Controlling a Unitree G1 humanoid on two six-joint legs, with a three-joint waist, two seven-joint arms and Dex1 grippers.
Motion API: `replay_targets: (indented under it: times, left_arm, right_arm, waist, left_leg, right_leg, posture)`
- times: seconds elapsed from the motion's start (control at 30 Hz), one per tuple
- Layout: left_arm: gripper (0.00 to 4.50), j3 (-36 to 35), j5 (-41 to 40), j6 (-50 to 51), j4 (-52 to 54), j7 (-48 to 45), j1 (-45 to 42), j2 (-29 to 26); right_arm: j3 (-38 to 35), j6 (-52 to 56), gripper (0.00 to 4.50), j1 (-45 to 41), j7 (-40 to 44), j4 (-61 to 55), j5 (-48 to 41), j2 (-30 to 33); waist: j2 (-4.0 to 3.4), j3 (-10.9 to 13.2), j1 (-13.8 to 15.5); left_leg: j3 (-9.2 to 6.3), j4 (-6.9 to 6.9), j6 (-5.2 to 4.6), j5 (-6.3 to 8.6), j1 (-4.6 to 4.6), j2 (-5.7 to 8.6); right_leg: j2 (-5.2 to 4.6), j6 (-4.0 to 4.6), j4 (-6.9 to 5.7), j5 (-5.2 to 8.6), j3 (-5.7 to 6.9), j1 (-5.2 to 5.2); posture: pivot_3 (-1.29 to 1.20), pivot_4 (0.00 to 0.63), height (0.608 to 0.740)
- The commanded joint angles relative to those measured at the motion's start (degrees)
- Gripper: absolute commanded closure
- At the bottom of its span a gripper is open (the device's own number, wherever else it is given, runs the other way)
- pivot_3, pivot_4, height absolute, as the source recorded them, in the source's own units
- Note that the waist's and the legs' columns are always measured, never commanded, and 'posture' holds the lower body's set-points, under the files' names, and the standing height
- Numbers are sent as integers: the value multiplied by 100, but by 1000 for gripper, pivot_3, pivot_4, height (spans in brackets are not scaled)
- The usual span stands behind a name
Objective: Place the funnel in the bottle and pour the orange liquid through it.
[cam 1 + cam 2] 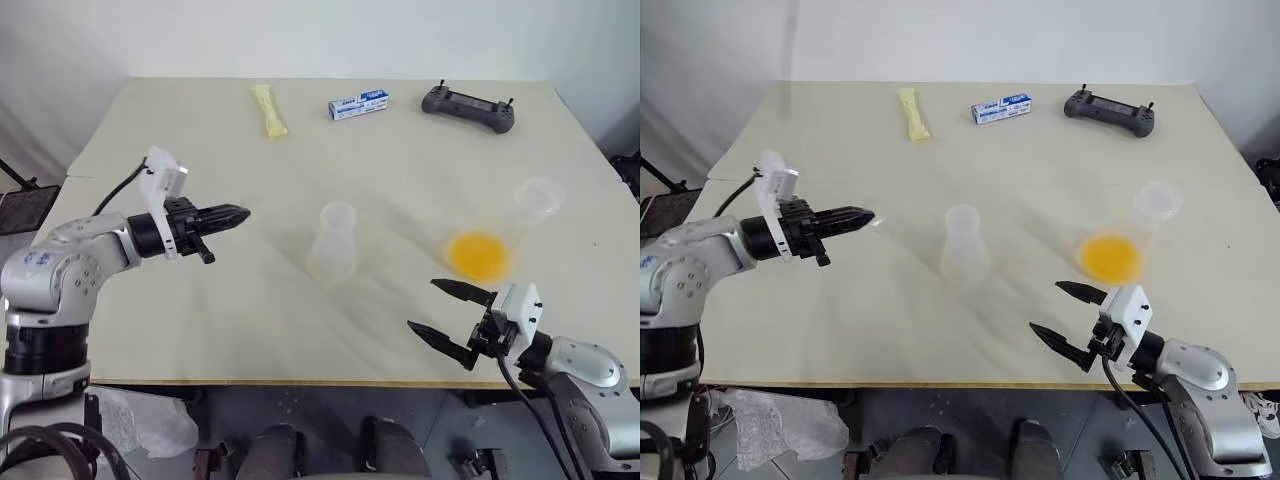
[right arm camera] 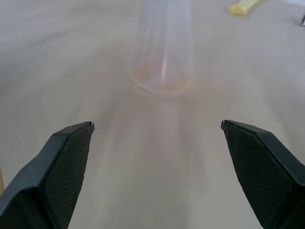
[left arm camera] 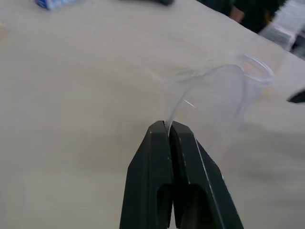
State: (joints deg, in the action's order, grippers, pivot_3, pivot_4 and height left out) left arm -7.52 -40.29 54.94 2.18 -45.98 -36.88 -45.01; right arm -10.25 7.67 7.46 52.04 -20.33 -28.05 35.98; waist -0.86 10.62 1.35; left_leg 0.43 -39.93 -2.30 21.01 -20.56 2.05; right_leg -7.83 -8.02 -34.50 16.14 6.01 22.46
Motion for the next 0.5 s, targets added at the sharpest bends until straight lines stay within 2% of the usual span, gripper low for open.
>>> replay_targets:
  times: [0.03, 0.17, 0.5]
  left_arm:
    - [4463, 48, -226, 366, -331, -398, -562, -46]
    - [4463, 104, -243, 599, -802, -721, -1048, -69]
    - [4463, 853, 463, 382, -2058, -1808, -2129, -397]
  right_arm:
    - [-162, -92, 0, 102, -146, -301, -15, -46]
    - [-144, -100, 0, 194, -272, -402, 2, -95]
    - [18, -78, 0, 220, -491, -543, 88, -212]
  waist:
    - [2, 1, 5]
    - [5, 3, 0]
    - [9, 6, 13]
  left_leg:
    - [0, 0, 0, 0, 0, 0]
    - [-1, -1, 0, 0, -1, -1]
    - [5, -3, 1, 0, -3, -6]
  right_leg:
    - [1, 0, 0, 0, -1, 0]
    - [3, 0, 1, 0, -3, 0]
    - [12, 0, 1, 0, -6, 2]
  posture:
    - [0, 150, 740]
    - [0, 150, 740]
    - [0, 150, 740]
